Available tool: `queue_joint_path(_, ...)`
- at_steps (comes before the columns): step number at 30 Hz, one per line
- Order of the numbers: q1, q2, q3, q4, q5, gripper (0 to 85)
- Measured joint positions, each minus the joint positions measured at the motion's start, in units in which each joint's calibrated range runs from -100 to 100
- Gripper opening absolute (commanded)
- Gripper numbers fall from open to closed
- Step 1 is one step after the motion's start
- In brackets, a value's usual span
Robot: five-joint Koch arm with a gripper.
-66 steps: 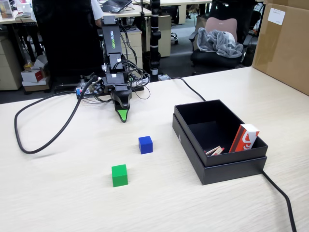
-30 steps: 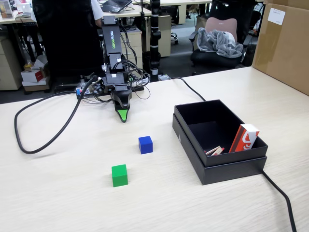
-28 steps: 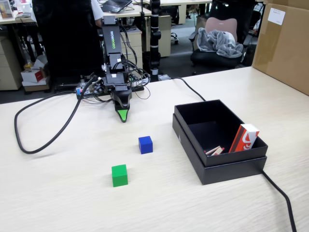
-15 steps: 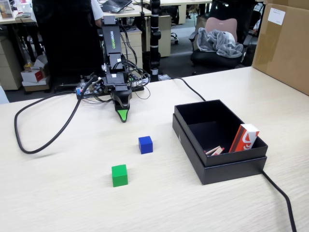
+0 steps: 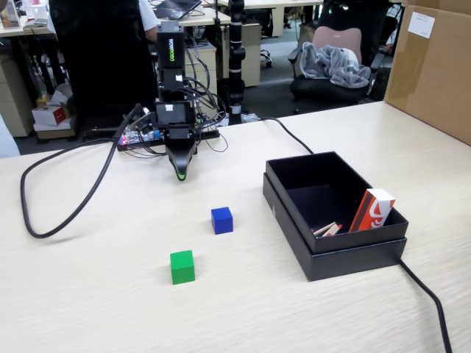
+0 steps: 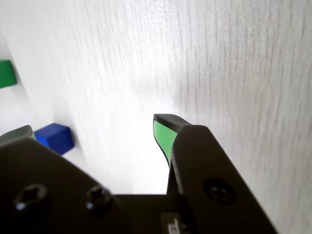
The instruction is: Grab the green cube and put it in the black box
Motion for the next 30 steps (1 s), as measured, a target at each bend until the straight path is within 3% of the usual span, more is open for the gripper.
queue_joint_path(11,-2.39,31.72,32.77,-5.11,-2.69,47.3)
queue_joint_path(15,-2.25,42.59,45.55,-9.14,-2.74,44.5)
queue_joint_path(21,-0.78,61.49,68.1,-24.47,-2.1,44.5)
queue_joint_path(30,0.24,79.22,77.96,-24.47,-0.93,43.4)
